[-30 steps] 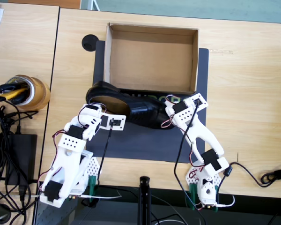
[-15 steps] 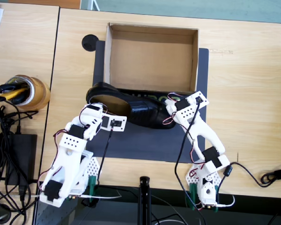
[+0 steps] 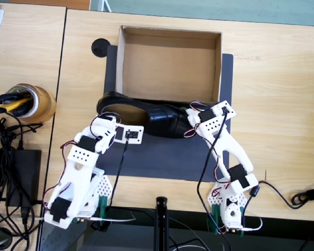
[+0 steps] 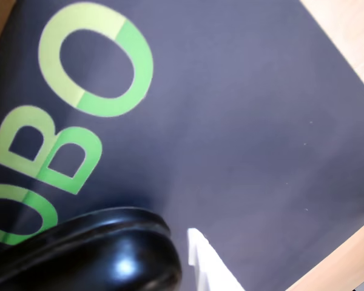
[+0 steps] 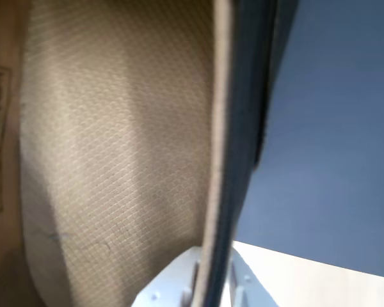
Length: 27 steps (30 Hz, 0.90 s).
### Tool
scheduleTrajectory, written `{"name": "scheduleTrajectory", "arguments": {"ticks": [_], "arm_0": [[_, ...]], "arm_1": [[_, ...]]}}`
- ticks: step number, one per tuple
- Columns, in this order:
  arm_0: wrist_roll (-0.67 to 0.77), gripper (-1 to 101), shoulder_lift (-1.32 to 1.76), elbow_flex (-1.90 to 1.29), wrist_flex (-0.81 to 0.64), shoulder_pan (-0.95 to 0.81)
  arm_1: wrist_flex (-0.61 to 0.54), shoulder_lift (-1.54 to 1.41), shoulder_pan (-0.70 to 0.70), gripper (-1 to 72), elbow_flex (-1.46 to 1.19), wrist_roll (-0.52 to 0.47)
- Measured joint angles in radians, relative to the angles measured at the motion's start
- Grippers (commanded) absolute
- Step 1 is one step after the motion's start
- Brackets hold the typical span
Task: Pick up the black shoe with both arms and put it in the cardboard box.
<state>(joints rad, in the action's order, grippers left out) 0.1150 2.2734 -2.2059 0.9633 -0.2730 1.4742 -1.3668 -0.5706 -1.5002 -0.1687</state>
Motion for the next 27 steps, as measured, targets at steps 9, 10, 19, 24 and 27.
{"name": "scheduleTrajectory", "arguments": {"ticks": [9,10,19,24,27], "arm_0": [[0.034,0,0.000,0.092,0.002,-0.023],[0.037,0,0.000,0.103,0.002,-0.026],[0.078,0,-0.051,0.258,0.002,-0.029],[0.098,0,-0.132,0.336,0.005,-0.025],[0.100,0,-0.153,0.359,0.005,-0.021]], "arm_1": [[0.003,-0.015,0.011,51.0,0.002,0.002],[0.003,-0.023,0.011,51.1,0.002,0.002],[0.021,-0.054,0.029,51.1,0.002,-0.008],[0.018,-0.066,0.044,48.0,0.002,-0.015],[0.018,-0.067,0.060,15.2,0.005,-0.015]]}}
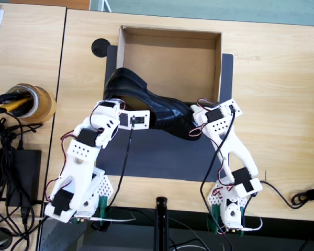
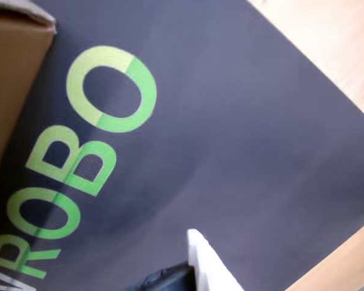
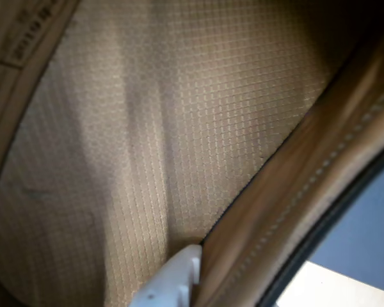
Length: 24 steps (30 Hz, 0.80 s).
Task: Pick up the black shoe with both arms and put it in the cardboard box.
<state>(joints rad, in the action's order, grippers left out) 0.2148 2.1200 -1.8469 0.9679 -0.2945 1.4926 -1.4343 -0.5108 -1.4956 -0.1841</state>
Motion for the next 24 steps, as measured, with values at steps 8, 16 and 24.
{"name": "scheduleTrajectory", "arguments": {"ticks": [8,16,24], "arm_0": [[0.000,0,0.000,0.003,0.005,0.002],[0.000,0,-0.002,0.028,0.005,0.032],[0.000,0,-0.003,0.038,0.005,0.032]], "arm_1": [[0.052,0.000,0.106,0.0,0.058,0.000],[-0.006,0.000,0.091,0.0,-0.021,0.009],[-0.057,0.044,-0.006,0.0,-0.041,0.055]]}}
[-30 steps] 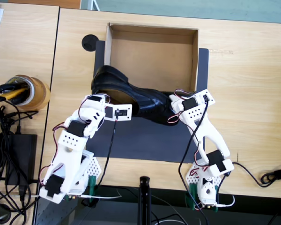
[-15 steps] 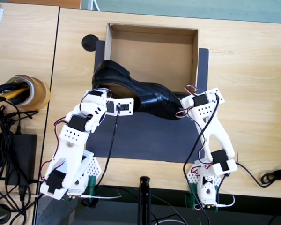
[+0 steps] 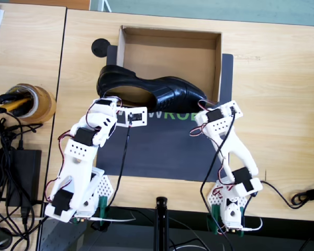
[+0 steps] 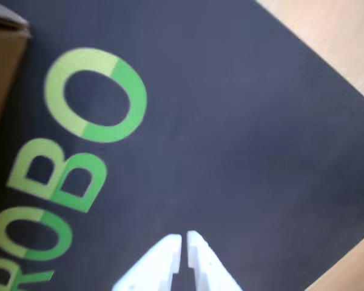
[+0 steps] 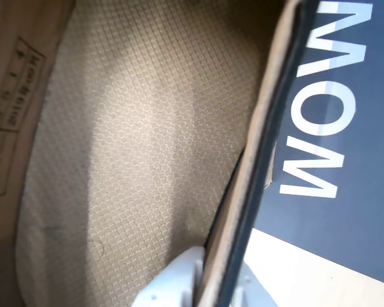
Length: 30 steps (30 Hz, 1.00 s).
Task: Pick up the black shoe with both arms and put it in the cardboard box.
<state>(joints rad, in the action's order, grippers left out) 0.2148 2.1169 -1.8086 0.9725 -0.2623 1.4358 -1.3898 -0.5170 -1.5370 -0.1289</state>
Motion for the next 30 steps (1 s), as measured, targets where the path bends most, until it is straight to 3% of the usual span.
{"name": "scheduleTrajectory", "arguments": {"ticks": [10,30], "arm_0": [[0.046,0,-0.069,0.020,-0.054,0.023],[0.064,0,-0.350,0.382,-0.097,0.067]], "arm_1": [[-0.012,0.020,-0.002,0.0,0.043,0.002],[-0.015,-0.041,0.018,0.0,-0.018,-0.018]]}}
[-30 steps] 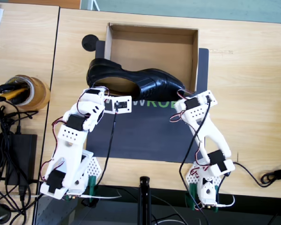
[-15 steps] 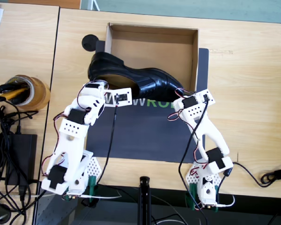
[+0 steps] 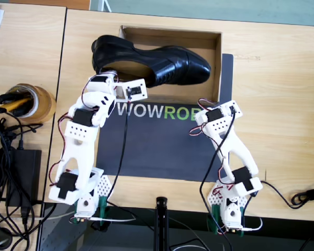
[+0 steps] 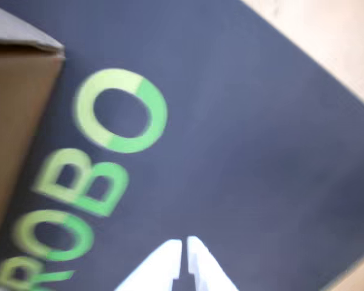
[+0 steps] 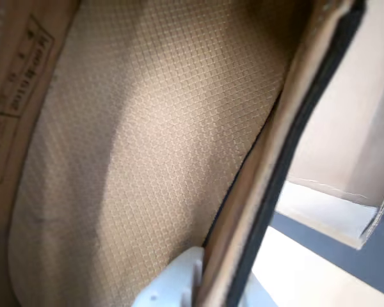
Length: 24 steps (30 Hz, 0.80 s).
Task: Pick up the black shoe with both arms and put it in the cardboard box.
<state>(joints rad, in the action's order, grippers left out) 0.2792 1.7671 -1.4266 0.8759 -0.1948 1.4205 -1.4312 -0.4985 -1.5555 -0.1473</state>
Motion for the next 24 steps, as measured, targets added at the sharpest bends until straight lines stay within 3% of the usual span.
{"name": "scheduleTrajectory", "arguments": {"ticks": [24], "arm_0": [[0.097,0,-0.282,0.086,-0.018,-0.143]], "arm_1": [[-0.055,-0.031,-0.011,0.0,-0.054,-0.005]]}}
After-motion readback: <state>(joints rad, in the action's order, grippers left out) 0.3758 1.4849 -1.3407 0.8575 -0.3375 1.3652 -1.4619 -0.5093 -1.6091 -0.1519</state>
